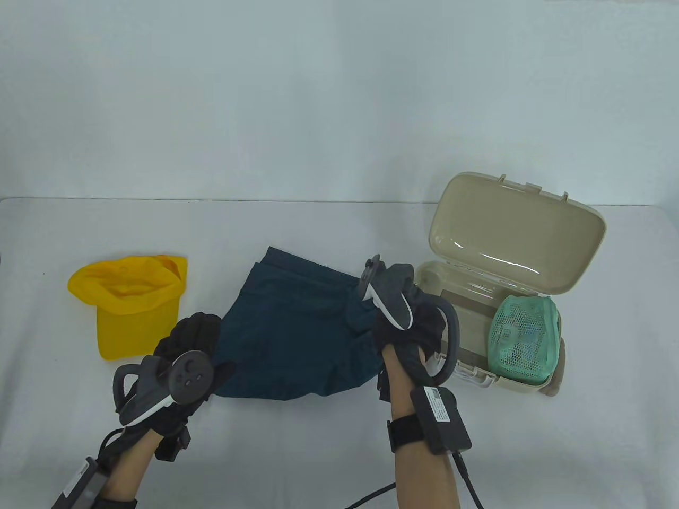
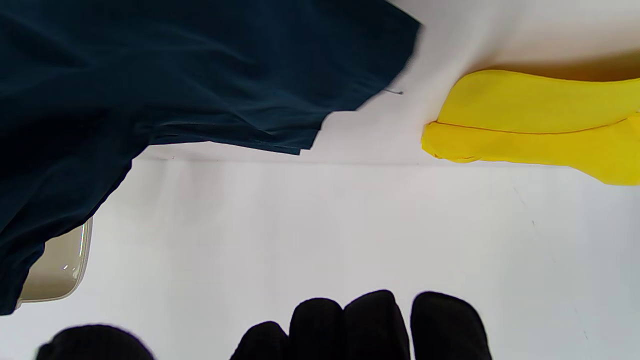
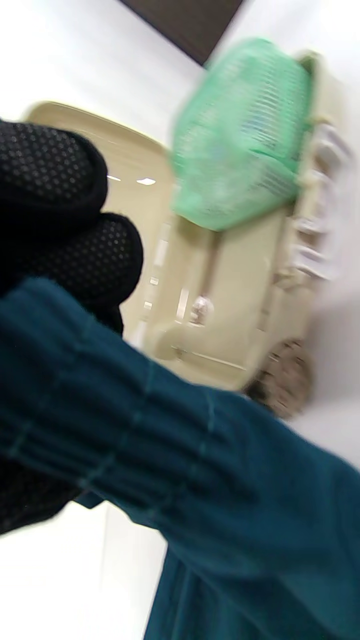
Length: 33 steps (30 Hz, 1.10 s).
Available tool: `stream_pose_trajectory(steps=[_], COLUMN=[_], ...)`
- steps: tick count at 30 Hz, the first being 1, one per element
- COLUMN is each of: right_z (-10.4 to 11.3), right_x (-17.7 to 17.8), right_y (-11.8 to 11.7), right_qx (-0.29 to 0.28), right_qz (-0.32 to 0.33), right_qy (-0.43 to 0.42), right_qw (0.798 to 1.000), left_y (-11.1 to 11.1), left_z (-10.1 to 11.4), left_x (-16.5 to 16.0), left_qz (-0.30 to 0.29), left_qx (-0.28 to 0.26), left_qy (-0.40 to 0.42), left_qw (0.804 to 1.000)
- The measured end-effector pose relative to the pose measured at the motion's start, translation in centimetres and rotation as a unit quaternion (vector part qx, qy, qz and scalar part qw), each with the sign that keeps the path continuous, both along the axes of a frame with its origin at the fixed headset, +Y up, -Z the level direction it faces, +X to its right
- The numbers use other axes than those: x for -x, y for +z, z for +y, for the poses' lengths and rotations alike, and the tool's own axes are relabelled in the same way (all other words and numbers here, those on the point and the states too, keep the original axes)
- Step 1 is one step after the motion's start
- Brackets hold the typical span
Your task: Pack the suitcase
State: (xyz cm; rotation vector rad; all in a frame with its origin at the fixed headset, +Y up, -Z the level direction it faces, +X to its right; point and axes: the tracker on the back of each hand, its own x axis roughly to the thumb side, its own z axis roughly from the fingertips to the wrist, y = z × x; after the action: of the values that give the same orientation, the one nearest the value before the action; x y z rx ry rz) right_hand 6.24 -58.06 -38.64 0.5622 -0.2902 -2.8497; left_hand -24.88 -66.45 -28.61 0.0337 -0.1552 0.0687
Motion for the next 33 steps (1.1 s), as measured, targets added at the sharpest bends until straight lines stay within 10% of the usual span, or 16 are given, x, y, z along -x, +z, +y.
stream_pose_trajectory(steps=[6,18,26,33], right_z=[1.1,-6.5,-6.8,-4.0], right_x=[3.9,12.5,12.0,7.7], right_y=[-1.8,-3.2,-3.1,-1.9], right_qx=[0.005,0.045,0.072,0.046], right_qz=[0.032,0.096,0.122,0.123], right_qy=[0.055,-0.066,-0.289,-0.273], right_qw=[0.998,0.992,0.947,0.953], left_y=[-0.2,-0.3,-0.6,-1.0], left_z=[-0.1,-0.1,-0.1,0.0], left_x=[0.6,0.8,2.0,2.7], left_qz=[0.012,0.018,0.037,0.041], left_qx=[0.009,0.022,0.026,0.035], left_qy=[0.003,-0.003,0.001,0.002], left_qw=[1.000,1.000,0.999,0.999])
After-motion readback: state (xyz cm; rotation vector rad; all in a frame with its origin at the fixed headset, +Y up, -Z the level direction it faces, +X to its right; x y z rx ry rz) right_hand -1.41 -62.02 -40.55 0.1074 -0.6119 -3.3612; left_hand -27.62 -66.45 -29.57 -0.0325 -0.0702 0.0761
